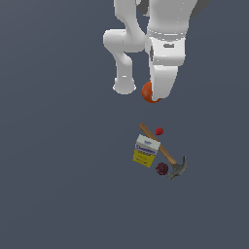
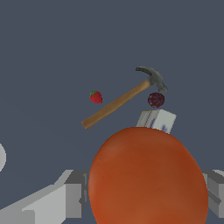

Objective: Pick up a designated object from a clutter of objects.

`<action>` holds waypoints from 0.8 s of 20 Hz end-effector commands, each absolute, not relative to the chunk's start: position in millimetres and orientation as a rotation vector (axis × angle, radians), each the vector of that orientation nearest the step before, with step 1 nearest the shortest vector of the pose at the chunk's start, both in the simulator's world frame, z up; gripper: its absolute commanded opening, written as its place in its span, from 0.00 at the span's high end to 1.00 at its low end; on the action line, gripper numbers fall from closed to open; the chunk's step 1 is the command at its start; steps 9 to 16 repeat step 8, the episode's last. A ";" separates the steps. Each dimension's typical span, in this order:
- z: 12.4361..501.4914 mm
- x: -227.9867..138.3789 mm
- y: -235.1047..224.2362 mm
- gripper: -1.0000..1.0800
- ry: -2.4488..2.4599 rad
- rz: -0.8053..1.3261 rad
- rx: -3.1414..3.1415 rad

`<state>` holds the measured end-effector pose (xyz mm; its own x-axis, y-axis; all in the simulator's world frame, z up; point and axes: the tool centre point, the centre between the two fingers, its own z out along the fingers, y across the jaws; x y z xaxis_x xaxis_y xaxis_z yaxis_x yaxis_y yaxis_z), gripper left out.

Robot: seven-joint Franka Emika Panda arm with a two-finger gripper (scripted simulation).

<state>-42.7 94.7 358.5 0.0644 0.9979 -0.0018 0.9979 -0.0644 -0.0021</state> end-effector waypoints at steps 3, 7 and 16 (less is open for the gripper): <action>376.9 -49.5 110.9 1.00 -2.146 0.001 -2.294; 383.1 -51.4 116.5 1.00 -2.146 0.000 -2.294; 383.3 -51.5 116.7 1.00 -2.146 0.000 -2.294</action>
